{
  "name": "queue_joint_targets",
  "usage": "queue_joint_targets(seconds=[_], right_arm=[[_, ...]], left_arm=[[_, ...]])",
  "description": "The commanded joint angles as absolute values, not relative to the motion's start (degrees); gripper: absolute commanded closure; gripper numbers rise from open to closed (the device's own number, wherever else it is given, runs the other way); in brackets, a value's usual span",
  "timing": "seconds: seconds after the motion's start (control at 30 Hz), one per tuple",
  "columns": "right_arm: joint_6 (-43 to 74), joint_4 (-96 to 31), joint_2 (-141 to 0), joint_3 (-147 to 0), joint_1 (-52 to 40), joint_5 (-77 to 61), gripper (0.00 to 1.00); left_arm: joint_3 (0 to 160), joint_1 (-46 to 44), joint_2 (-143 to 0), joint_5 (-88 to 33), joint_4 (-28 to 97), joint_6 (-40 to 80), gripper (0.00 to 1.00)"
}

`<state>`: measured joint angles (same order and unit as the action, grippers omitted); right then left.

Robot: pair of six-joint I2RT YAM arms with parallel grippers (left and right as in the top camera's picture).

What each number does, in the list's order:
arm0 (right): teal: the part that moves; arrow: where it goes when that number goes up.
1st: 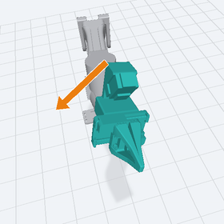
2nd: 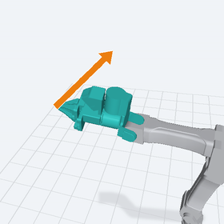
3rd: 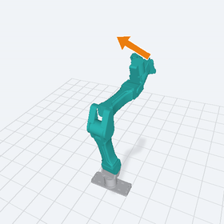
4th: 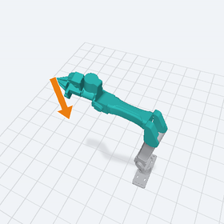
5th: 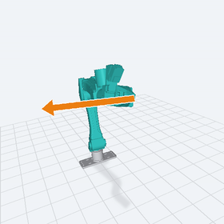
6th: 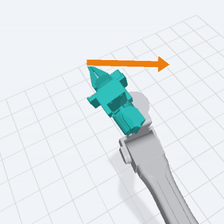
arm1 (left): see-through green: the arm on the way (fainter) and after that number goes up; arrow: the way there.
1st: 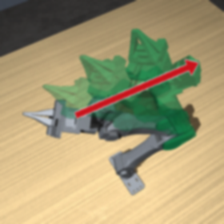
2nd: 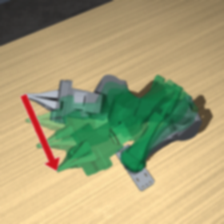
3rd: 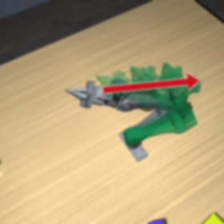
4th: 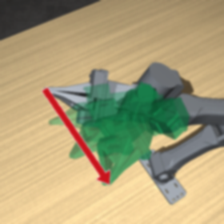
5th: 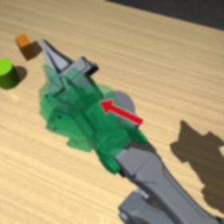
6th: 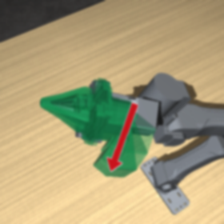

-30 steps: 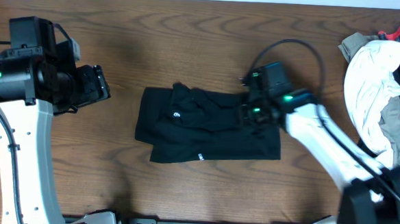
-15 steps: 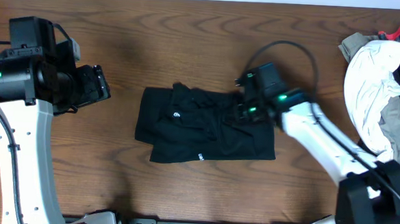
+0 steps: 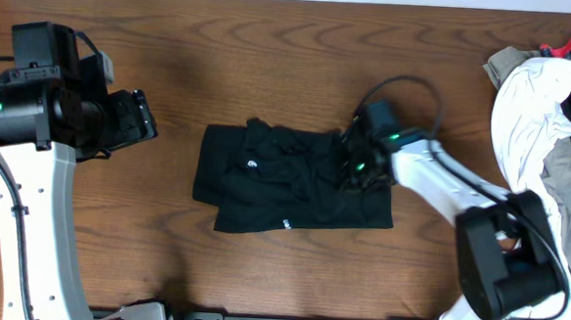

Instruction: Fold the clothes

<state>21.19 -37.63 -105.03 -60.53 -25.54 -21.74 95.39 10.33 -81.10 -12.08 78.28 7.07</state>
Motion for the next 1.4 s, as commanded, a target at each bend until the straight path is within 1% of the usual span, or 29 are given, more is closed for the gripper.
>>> queue_joint_targets(seconds=[0.0,0.07,0.17,0.23,0.27,0.3,0.33,0.43,0.53,0.67,0.8,0.9,1.03,1.13,1.2,1.27,1.37], right_arm=[[18.79,-38.85,-103.96,-60.38,-29.71,-33.30,0.98],[16.71,-39.75,-102.17,-60.38,-31.11,-35.68,0.98],[14.92,-40.29,-98.13,-60.38,-30.70,-34.85,0.99],[14.96,-40.03,-94.96,-60.38,-28.91,-31.29,0.97],[14.96,-39.92,-93.91,-60.38,-28.14,-29.52,0.95],[15.18,-39.79,-92.51,-60.38,-26.83,-26.63,0.91],[15.49,-39.66,-91.77,-60.38,-26.00,-24.80,0.89],[18.26,-39.20,-90.87,-60.36,-22.76,-16.97,0.86],[20.73,-38.15,-92.31,-60.31,-21.39,-13.28,0.86],[22.87,-32.97,-96.16,-60.31,-22.04,-14.61,0.87],[27.16,-24.60,-101.14,-60.31,-24.01,-14.92,0.88],[30.20,-15.94,-104.95,-60.31,-25.45,-16.95,0.90],[31.31,-2.04,-108.60,-60.31,-27.03,-24.38,0.91],[31.18,8.51,-109.06,-60.31,-27.40,-29.32,0.92],[30.79,12.99,-108.40,-60.34,-27.00,-32.75,0.91],[30.81,13.93,-107.18,-60.38,-25.80,-34.79,0.92],[30.63,8.32,-104.49,-60.38,-22.61,-35.46,0.93]], left_arm=[[96.62,10.20,-80.38,-12.47,78.30,6.48,0.21],[96.62,10.22,-80.38,-12.47,78.26,6.48,0.21],[96.62,10.22,-80.38,-12.47,77.87,6.48,0.21],[96.62,10.20,-80.38,-12.47,77.54,6.50,0.21],[96.62,10.22,-80.38,-12.47,77.43,6.50,0.21],[96.62,10.20,-80.38,-12.47,77.43,6.50,0.21],[96.62,10.20,-80.38,-12.47,77.43,6.50,0.21],[96.62,10.22,-80.38,-12.47,77.41,6.50,0.21],[96.62,10.20,-80.38,-12.47,77.41,6.50,0.21],[96.62,10.20,-80.38,-12.47,77.41,6.50,0.21],[96.62,10.20,-80.38,-12.47,77.23,6.50,0.21],[96.62,10.20,-80.38,-12.47,77.21,6.50,0.21],[96.62,10.20,-80.38,-12.47,77.25,6.50,0.21],[96.62,10.20,-80.38,-12.47,77.28,6.50,0.21],[96.62,10.20,-80.38,-12.47,77.28,6.50,0.21],[96.62,10.20,-80.38,-12.47,77.30,6.50,0.21],[96.62,10.20,-80.38,-12.47,77.52,6.50,0.21]])
